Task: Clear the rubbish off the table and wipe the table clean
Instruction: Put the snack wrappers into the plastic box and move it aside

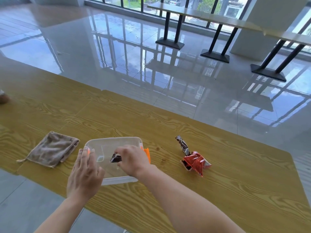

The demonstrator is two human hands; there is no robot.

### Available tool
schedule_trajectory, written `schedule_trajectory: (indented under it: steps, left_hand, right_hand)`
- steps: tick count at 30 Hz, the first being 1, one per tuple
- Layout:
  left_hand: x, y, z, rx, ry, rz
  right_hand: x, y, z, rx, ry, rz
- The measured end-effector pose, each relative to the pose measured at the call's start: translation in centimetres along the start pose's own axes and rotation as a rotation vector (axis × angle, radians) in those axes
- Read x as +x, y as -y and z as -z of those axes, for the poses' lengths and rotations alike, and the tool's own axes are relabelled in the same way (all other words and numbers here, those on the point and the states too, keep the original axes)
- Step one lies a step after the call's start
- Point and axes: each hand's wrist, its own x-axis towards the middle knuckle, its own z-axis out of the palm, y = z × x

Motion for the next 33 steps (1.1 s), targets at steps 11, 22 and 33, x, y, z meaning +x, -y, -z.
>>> schedule_trajectory:
  steps: [11, 22, 33]
  left_hand:
    - [0.1, 0.1, -0.3, -0.003, -0.024, -0.013]
    - [0.2, 0.3, -0.4, 0.08, -0.008, -0.034]
    - [0.2, 0.0, -0.2, 0.069, 0.012, -0.007]
  right_hand:
    - [-4.0, -7.3, 3.1, 0.139, -0.456, -0.15]
    - [-10.8, -23.4, 3.4, -0.143, 0.042, -0.833]
    - [-11.3, -23.5, 3.0, -0.075, -0.154, -0.749]
